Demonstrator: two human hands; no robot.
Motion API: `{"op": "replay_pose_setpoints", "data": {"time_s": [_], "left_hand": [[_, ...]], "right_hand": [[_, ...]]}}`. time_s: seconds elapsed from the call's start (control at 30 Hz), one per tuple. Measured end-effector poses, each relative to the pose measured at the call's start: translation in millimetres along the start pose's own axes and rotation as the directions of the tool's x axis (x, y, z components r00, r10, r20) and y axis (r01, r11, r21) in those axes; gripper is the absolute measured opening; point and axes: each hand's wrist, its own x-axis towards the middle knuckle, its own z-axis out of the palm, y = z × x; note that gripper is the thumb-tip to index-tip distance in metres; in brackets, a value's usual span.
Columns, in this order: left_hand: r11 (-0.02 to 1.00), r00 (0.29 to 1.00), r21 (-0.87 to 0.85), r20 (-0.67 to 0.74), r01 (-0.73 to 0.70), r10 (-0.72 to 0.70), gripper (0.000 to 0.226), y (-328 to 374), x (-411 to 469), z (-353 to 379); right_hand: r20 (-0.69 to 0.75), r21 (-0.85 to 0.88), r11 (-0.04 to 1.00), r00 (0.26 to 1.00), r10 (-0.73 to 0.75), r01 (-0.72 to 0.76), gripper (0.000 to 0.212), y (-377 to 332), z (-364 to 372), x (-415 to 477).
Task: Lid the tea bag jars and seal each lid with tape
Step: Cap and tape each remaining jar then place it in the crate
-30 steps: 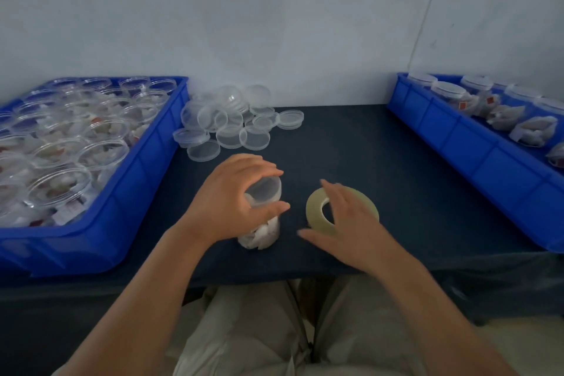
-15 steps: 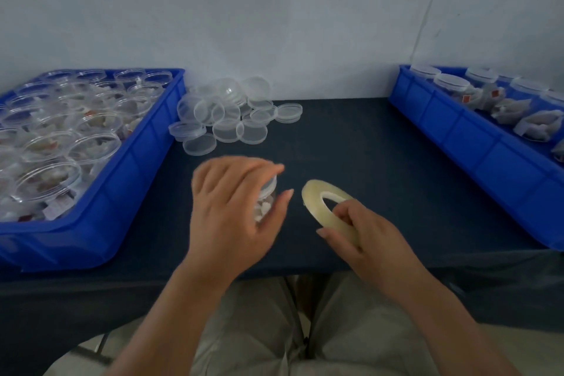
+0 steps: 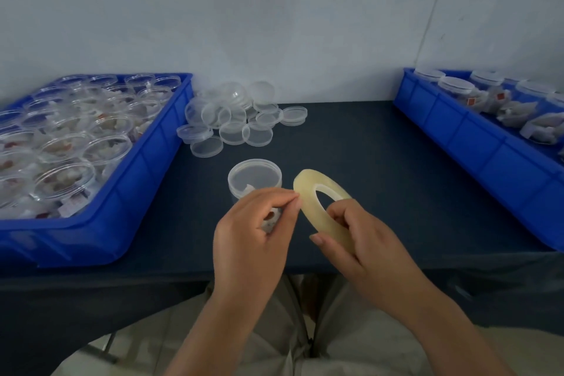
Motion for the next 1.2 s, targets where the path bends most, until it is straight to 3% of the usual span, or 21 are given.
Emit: {"op": "replay_pose_setpoints", "data": {"time_s": [0.13,0.3,0.4,0.53,0.67,0.73,0.8,0.93,1.2], "left_hand": [[0.977,0.994,0.182,0.018,-0.114,0.112,0.014,-6.9,-1.0,3.0],[0.982,0.992,-0.153,0.072,0.112,-0.103,0.012,-1.2,0.2,5.0],[0.987,0.992,-0.113,0.066,0.111,-0.104,0.006,-6.2,2.7,3.6],[0.998,0.999,0.061,0.040,0.022,-0.024,0.021,-11.1,2.1,4.1],[0.999,1.000,-0.041,0.010,-0.010,0.010,0.020,-7.9,-7.7,4.4],[0.983,0.996,-0.160,0.014,0.093,-0.092,0.016,-4.5,-10.0,5.5],[0.942,0.980,-0.273,0.080,0.195,-0.180,0.028,-2.6,-8.0,4.5],[0.970,0.987,-0.226,0.149,0.090,-0.057,0.049,-5.4,-5.5,-1.1],[0.989,0.999,-0.149,0.031,0.020,-0.016,0.014,-7.6,-5.2,-1.7]], "right_hand": [[0.002,0.034,0.999,1.000,0.011,-0.011,0.033,-1.6,2.3,-2.4],[-0.002,0.089,0.995,0.999,0.044,-0.044,0.029,-2.7,5.6,-3.8],[-0.005,0.056,0.998,1.000,0.024,-0.023,0.032,-2.4,6.8,-4.7],[-0.002,0.041,0.999,1.000,0.016,-0.016,0.032,-4.6,8.4,-4.1],[0.007,0.041,0.998,0.999,0.039,-0.040,0.036,-3.5,4.3,-1.3],[-0.012,0.032,0.999,0.999,0.034,-0.034,0.036,-4.1,2.0,-2.2],[-0.024,0.048,0.998,0.999,0.045,-0.043,0.034,-6.3,1.0,-3.8],[0.003,0.090,0.992,0.996,0.085,-0.085,0.036,-8.3,1.5,-4.8],[0.051,0.120,0.991,0.997,0.054,-0.060,0.031,-13.2,2.8,-9.2]]}}
